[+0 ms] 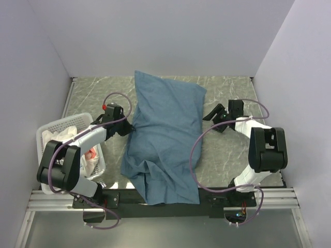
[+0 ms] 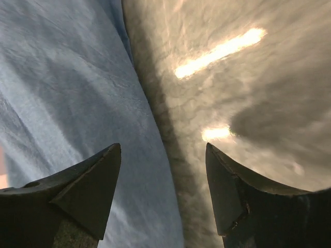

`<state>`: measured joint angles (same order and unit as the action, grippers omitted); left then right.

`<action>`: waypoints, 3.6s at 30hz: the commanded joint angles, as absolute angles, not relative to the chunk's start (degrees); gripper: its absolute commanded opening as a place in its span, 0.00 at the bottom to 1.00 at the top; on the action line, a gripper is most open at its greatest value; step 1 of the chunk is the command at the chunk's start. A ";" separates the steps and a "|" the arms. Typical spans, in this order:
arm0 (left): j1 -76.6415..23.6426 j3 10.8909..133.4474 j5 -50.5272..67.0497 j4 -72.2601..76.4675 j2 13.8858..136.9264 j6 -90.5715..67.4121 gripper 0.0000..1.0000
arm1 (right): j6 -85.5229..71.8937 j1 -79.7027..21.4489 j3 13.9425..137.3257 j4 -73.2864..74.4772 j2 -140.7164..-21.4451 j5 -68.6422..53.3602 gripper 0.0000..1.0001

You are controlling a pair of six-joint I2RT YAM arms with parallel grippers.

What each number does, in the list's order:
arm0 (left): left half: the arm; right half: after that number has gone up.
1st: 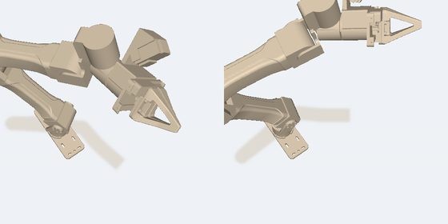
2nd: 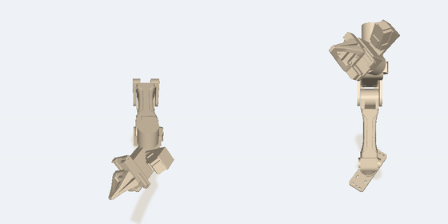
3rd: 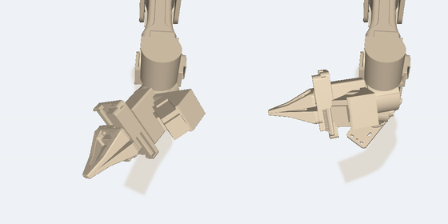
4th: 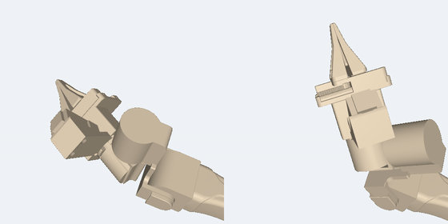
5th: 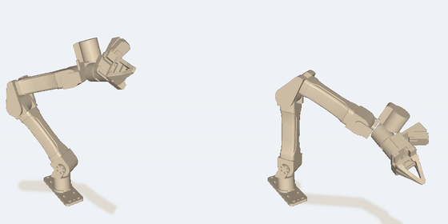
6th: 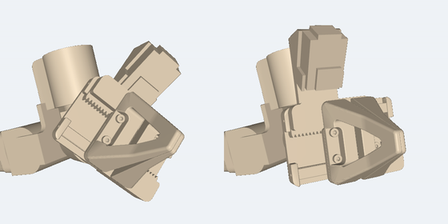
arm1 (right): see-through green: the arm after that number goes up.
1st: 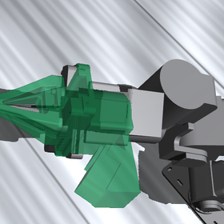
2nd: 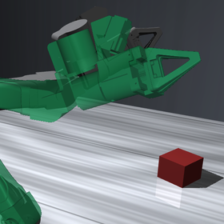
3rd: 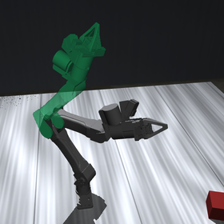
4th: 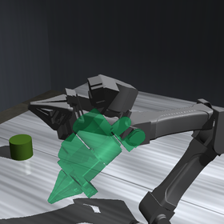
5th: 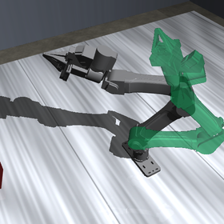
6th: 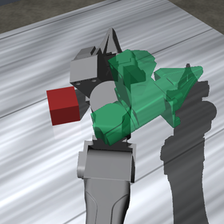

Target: Put the pillow into the pillowcase

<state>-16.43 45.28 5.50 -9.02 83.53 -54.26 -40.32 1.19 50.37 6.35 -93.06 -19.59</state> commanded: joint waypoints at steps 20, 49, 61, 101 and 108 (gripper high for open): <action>-15.30 60.54 11.33 -13.35 86.31 -50.45 0.01 | -53.74 2.09 52.18 -7.51 -90.02 -28.75 0.00; -22.61 64.33 20.03 -10.27 93.00 -45.70 0.01 | -29.45 -16.17 88.31 34.96 -85.88 1.21 0.00; -9.40 62.05 16.71 -15.46 74.63 -49.84 0.01 | -32.52 0.36 99.84 41.75 -88.32 -4.21 0.00; -6.85 54.67 18.54 -11.17 83.58 -51.94 0.41 | -26.63 -11.78 88.70 37.10 -95.48 1.76 0.22; -23.62 55.30 5.39 -17.92 77.45 -45.00 0.79 | -27.68 -12.83 66.92 30.07 -79.13 3.08 0.70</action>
<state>-14.22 53.43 13.87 -14.44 83.09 -49.76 -27.42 -12.36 76.01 35.29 -90.39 1.04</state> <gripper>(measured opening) 0.758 0.623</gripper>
